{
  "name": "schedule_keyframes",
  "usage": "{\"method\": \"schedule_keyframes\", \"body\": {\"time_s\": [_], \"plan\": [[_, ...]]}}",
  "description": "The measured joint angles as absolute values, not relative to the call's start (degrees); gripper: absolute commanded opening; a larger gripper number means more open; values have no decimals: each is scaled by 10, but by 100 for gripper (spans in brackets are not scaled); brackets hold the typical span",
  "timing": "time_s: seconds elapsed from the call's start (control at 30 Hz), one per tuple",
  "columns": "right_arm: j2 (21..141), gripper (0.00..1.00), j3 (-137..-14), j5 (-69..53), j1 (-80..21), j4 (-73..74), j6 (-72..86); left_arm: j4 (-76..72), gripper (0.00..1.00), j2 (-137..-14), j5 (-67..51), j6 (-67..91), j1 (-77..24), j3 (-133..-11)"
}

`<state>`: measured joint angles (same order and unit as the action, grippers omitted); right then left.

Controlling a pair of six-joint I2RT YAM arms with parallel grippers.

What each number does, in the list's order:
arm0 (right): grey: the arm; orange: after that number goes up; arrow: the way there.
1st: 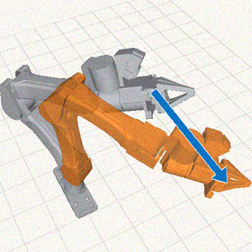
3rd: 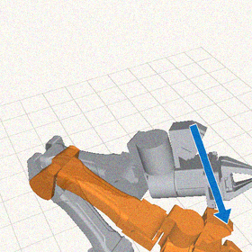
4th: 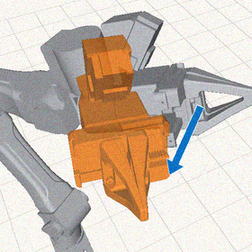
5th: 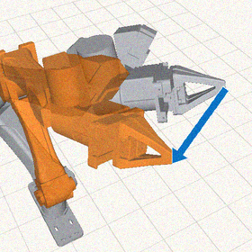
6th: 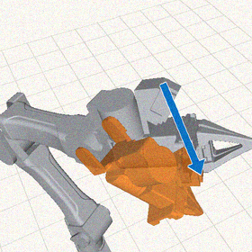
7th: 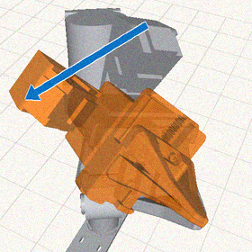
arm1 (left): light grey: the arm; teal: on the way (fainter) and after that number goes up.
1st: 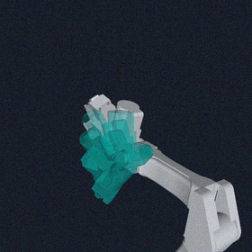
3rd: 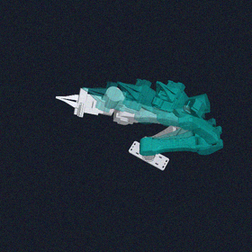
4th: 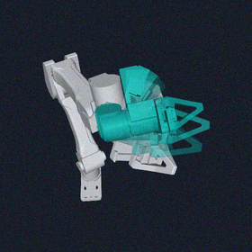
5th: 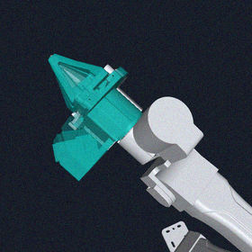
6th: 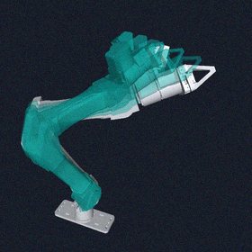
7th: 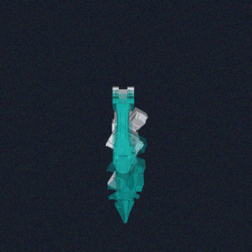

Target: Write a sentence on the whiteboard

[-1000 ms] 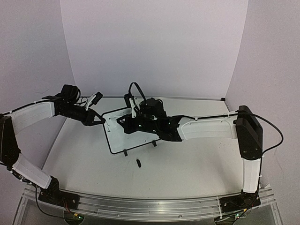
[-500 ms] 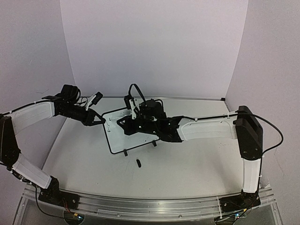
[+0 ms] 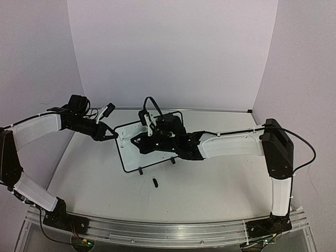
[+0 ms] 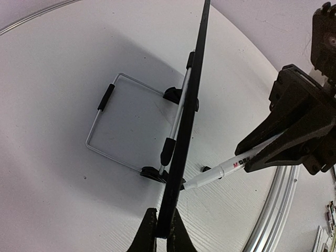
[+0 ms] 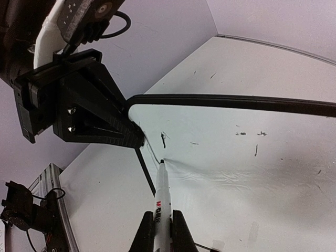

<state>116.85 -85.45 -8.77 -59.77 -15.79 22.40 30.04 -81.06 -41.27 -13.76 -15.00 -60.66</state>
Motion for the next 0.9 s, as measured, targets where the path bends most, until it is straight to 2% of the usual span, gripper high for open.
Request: {"method": "schedule_keyframes", "body": {"time_s": [0.9], "plan": [[1182,0,-855,-86,-598,-162,226,300,0,-811,-407,-137,-150,-607]]}}
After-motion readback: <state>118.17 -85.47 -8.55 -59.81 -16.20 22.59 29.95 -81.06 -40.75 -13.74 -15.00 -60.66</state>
